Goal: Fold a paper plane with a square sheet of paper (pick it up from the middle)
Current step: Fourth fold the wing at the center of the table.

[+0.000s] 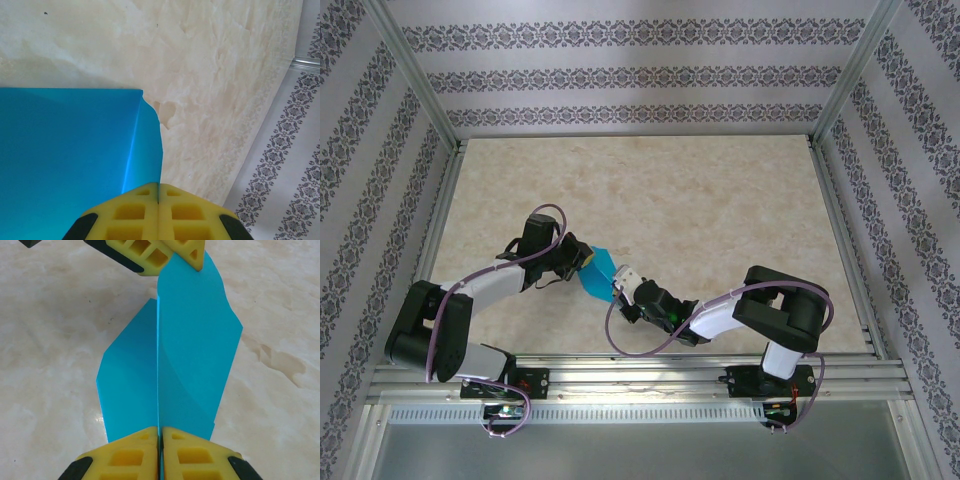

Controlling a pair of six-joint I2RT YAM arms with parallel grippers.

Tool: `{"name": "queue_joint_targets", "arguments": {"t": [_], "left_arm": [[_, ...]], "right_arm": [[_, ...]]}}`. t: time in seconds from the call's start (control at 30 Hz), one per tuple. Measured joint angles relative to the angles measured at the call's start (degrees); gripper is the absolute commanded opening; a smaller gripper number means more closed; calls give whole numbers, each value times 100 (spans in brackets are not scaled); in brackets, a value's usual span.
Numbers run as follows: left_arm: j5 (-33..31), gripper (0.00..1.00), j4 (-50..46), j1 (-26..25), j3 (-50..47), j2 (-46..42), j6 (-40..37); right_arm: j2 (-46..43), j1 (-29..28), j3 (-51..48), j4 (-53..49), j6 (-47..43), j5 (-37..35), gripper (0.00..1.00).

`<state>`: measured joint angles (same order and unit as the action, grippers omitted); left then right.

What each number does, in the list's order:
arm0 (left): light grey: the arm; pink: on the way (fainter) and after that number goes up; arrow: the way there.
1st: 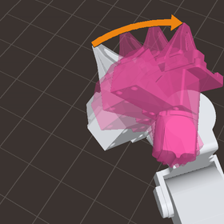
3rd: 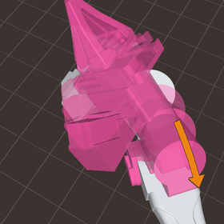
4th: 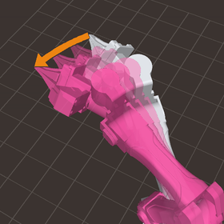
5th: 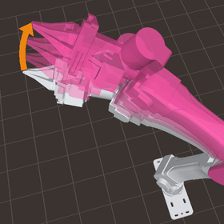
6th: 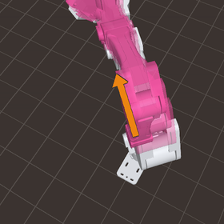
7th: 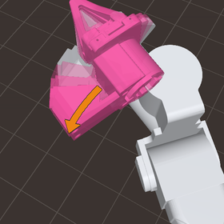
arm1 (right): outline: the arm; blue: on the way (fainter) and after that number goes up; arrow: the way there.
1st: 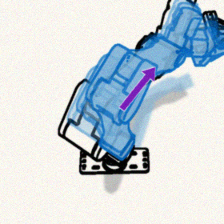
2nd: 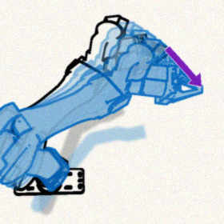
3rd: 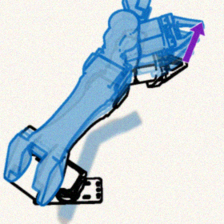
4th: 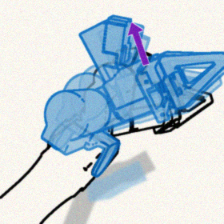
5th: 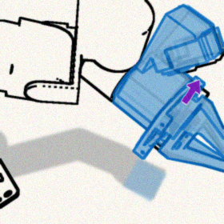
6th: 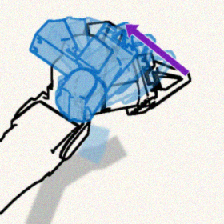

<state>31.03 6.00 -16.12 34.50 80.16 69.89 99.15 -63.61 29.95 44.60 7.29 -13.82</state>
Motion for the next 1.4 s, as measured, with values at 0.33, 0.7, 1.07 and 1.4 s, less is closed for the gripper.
{"name": "queue_joint_targets", "arguments": {"t": [0.33, 0.7, 1.07, 1.4], "left_arm": [[-173, 42, -68, 0, -63, -146, -46], [-339, 48, -254, 0, -111, -166, -63], [-317, 49, -262, 0, -101, 52, -85], [-278, 23, -256, 0, -50, 262, -122]], "right_arm": [[238, 39, 0, 24, 337, 2, 9], [291, 236, 0, 133, 734, 275, 9], [291, 352, 7, 151, 935, 699, 11], [291, 352, 7, 151, 887, 750, 15]]}}
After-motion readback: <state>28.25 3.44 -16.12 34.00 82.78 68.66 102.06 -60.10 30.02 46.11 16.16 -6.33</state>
